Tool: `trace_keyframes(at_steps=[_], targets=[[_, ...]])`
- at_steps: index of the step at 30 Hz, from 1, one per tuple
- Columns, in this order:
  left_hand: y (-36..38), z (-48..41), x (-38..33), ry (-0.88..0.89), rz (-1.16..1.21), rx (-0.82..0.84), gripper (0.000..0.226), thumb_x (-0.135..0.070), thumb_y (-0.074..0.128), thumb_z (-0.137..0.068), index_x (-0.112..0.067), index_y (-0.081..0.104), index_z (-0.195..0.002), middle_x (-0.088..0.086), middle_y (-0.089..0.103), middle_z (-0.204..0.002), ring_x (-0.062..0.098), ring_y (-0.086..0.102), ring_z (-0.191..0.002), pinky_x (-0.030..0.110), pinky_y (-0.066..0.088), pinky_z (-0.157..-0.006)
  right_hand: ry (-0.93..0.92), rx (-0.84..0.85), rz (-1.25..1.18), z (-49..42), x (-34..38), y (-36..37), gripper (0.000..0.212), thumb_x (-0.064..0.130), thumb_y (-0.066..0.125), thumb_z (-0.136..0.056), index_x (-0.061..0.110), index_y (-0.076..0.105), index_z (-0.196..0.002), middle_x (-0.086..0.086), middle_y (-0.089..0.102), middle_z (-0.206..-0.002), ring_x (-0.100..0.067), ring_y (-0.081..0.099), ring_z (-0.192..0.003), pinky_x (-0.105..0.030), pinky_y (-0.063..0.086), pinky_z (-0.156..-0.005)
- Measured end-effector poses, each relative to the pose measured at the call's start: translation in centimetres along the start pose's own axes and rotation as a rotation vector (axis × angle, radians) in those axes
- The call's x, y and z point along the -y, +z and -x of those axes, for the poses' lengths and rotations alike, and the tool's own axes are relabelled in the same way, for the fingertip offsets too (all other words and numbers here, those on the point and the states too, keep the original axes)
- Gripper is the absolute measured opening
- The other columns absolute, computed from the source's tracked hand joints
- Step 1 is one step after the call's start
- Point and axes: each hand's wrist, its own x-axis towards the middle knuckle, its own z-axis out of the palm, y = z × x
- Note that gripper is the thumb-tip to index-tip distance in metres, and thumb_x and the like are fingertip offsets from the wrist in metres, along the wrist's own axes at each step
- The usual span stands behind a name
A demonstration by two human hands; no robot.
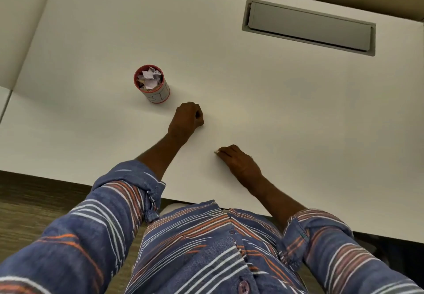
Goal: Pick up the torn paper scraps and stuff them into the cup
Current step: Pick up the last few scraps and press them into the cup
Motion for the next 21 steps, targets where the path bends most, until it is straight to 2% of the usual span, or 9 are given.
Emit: trace_keyframes(at_steps=[2, 4, 7, 9, 11, 13, 15, 18, 21], targets=[[0.1, 1.2, 0.9, -0.019, 0.056, -0.058, 0.009, -0.010, 0.072, -0.077, -0.003, 0.072, -0.084, 0.011, 0.073, -0.087, 0.025, 0.067, -0.081, 0.035, 0.054, -0.074, 0.171, -0.097, -0.141, -0.4, 0.6, 0.2, 0.039, -0.016, 0.069, -0.076, -0.004, 0.072, -0.113, -0.022, 0.072, -0.111, -0.037, 0.071, -0.101, -0.044, 0.062, -0.084], [0.2, 2.6, 1.7, -0.052, 0.142, -0.087, 0.005, -0.009, 0.073, -0.075, -0.005, 0.071, -0.078, 0.006, 0.072, -0.080, 0.021, 0.066, -0.074, 0.033, 0.055, -0.068, 0.455, -0.252, -0.363, -1.0, 0.7, 0.1, 0.030, -0.015, 0.063, -0.082, -0.003, 0.075, -0.106, -0.019, 0.075, -0.108, -0.032, 0.072, -0.101, -0.040, 0.057, -0.096], [0.4, 4.5, 2.9, -0.151, 0.347, -0.144, 0.007, -0.009, 0.077, -0.074, -0.010, 0.071, -0.077, -0.003, 0.068, -0.074, 0.009, 0.062, -0.066, 0.013, 0.049, -0.057, 0.980, -0.380, -0.791, -2.4, -0.5, -1.3, 0.027, -0.010, 0.067, -0.082, 0.006, 0.079, -0.099, -0.013, 0.078, -0.102, -0.011, 0.072, -0.089, -0.024, 0.057, -0.090], [0.4, 5.6, 3.4, -0.250, 0.511, -0.192, 0.008, -0.012, 0.078, -0.074, -0.013, 0.074, -0.079, -0.006, 0.071, -0.075, 0.003, 0.063, -0.065, 0.004, 0.047, -0.053, 1.176, -0.408, -1.037, -3.3, -1.8, -2.3, 0.024, -0.006, 0.073, -0.080, 0.007, 0.078, -0.099, -0.011, 0.078, -0.102, -0.013, 0.071, -0.091, -0.027, 0.057, -0.089], [0.1, 6.4, 3.5, -0.316, 0.657, -0.255, 0.009, -0.014, 0.078, -0.074, -0.013, 0.077, -0.083, -0.002, 0.076, -0.080, 0.004, 0.068, -0.071, 0.004, 0.050, -0.060, 1.212, -0.394, -1.273, -4.3, -2.7, -3.7, 0.022, -0.009, 0.072, -0.081, 0.002, 0.076, -0.099, -0.012, 0.076, -0.102, -0.022, 0.070, -0.097, -0.031, 0.058, -0.090], [-0.5, 7.0, 3.4, -0.342, 0.840, -0.307, 0.013, -0.010, 0.077, -0.076, -0.009, 0.078, -0.088, 0.006, 0.077, -0.087, 0.014, 0.073, -0.080, 0.017, 0.057, -0.075, 1.190, -0.357, -1.486, -5.7, -2.8, -5.2, 0.022, -0.013, 0.067, -0.084, -0.002, 0.072, -0.102, -0.010, 0.074, -0.098, -0.023, 0.069, -0.095, -0.027, 0.061, -0.084], [-1.7, 7.4, 3.1, -0.343, 1.056, -0.344, 0.013, -0.004, 0.075, -0.078, -0.004, 0.076, -0.091, 0.013, 0.076, -0.090, 0.023, 0.073, -0.083, 0.032, 0.059, -0.084, 1.168, -0.309, -1.608, -7.7, -2.3, -6.5, 0.028, -0.015, 0.065, -0.084, -0.007, 0.069, -0.110, -0.011, 0.072, -0.096, -0.020, 0.070, -0.088, -0.022, 0.062, -0.079], [-4.3, 7.1, 2.8, -0.334, 1.222, -0.427, 0.010, -0.002, 0.075, -0.078, -0.010, 0.076, -0.085, 0.010, 0.074, -0.084, 0.022, 0.070, -0.081, 0.033, 0.059, -0.084, 1.063, -0.221, -1.623, -11.8, -0.2, -7.8, 0.032, -0.014, 0.067, -0.084, -0.010, 0.066, -0.115, -0.011, 0.072, -0.098, -0.018, 0.070, -0.086, -0.021, 0.062, -0.078], [-7.5, 6.3, 3.3, -0.286, 1.239, -0.524, 0.015, -0.001, 0.075, -0.075, -0.016, 0.077, -0.078, 0.009, 0.072, -0.080, 0.019, 0.067, -0.080, 0.032, 0.057, -0.083, 0.878, -0.122, -1.487, -16.7, 2.9, -9.1, 0.029, -0.009, 0.070, -0.084, -0.010, 0.068, -0.112, -0.015, 0.071, -0.105, -0.020, 0.069, -0.090, -0.025, 0.062, -0.084]])
